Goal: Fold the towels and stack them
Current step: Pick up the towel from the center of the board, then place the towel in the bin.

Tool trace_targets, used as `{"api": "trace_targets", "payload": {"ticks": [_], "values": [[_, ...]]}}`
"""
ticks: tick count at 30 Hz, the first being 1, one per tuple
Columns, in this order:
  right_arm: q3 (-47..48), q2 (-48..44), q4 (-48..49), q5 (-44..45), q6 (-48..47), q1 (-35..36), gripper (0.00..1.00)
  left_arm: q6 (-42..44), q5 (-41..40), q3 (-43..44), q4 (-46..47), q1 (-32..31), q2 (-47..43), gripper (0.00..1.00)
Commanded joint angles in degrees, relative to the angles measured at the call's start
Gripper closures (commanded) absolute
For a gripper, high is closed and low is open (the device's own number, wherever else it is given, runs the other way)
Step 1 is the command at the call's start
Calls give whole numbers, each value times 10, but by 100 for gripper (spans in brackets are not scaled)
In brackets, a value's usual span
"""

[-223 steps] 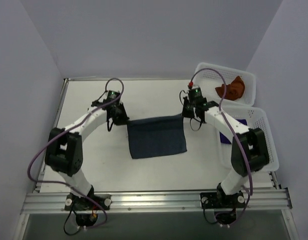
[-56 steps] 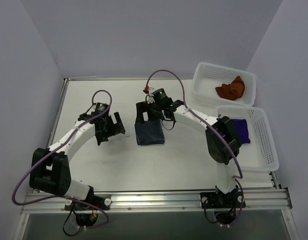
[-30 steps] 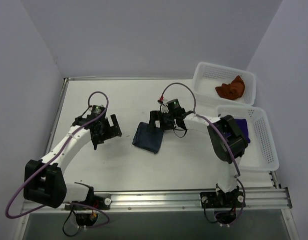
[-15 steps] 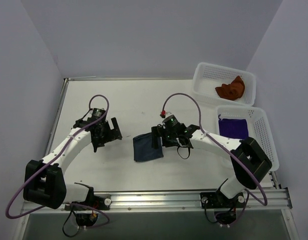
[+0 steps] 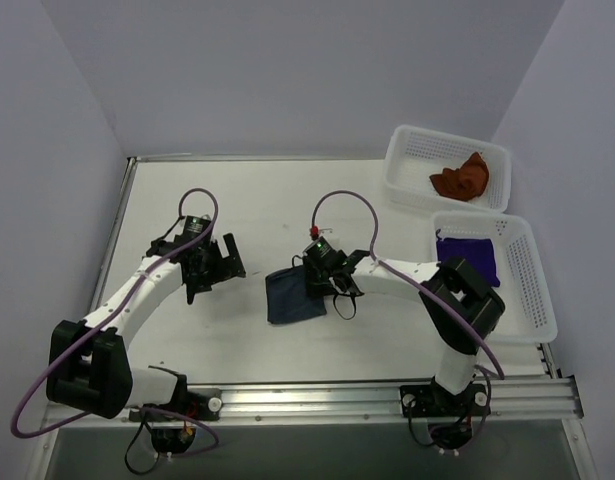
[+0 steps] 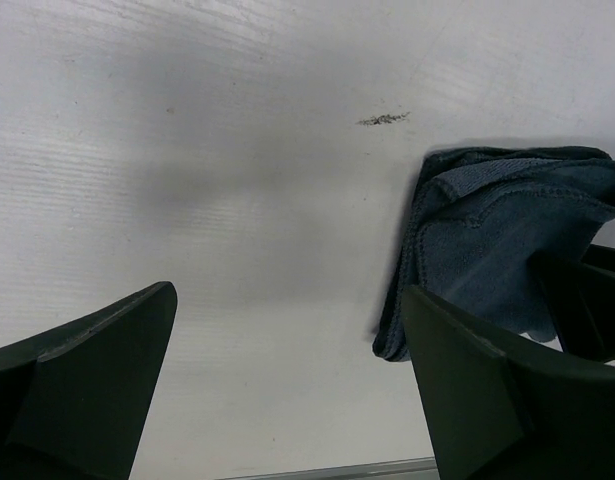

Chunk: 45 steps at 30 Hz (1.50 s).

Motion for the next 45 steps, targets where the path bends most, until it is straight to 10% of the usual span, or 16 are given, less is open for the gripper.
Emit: {"api": "trace_targets", "payload": {"ticks": [1, 7, 21, 45], "values": [[19, 24, -14, 25, 0, 21, 55, 6, 4, 9, 12, 1, -7, 6], [33, 44, -59, 86, -7, 35, 100, 4, 5, 1, 19, 1, -10, 6], [137, -42, -260, 267, -234, 18, 100, 7, -1, 27, 15, 2, 15, 6], [155, -165, -348, 311, -316, -266, 100, 25, -1, 85, 5, 2, 67, 6]]}}
